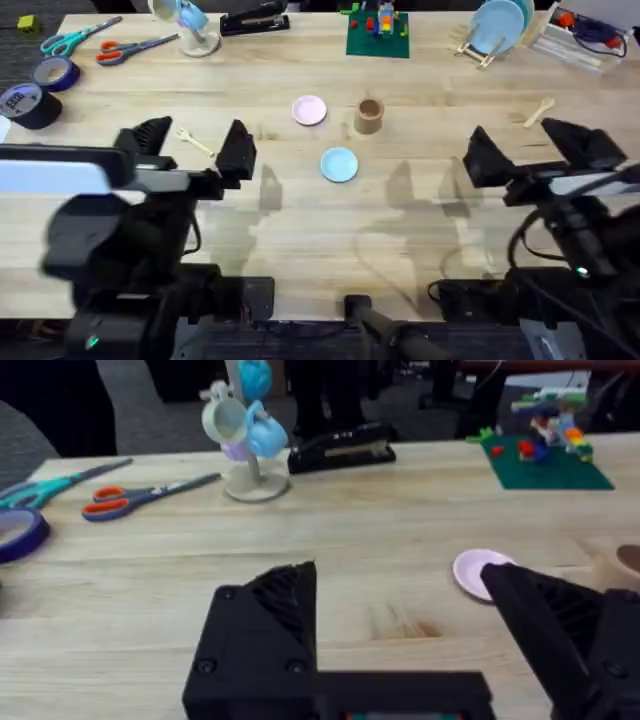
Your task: Pick up a utensil and set it on the pink plate, then put the other utensil in the container.
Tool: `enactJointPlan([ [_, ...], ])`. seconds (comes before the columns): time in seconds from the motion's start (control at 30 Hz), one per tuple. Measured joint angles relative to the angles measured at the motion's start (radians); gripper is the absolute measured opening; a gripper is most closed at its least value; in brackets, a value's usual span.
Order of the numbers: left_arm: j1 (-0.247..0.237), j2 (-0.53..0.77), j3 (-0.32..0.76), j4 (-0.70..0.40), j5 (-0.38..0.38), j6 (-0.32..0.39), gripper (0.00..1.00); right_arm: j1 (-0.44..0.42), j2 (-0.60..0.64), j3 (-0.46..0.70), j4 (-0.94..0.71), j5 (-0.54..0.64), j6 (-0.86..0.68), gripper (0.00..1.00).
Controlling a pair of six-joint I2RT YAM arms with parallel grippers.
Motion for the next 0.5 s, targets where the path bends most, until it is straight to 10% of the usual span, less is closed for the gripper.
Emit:
enactJointPlan([
  [0.5,0.000,0.307,0.494,-0.362,0.000,0.003,0.998,0.000,0.391,0.471,-0.280,0.000,-0.050,0.992],
])
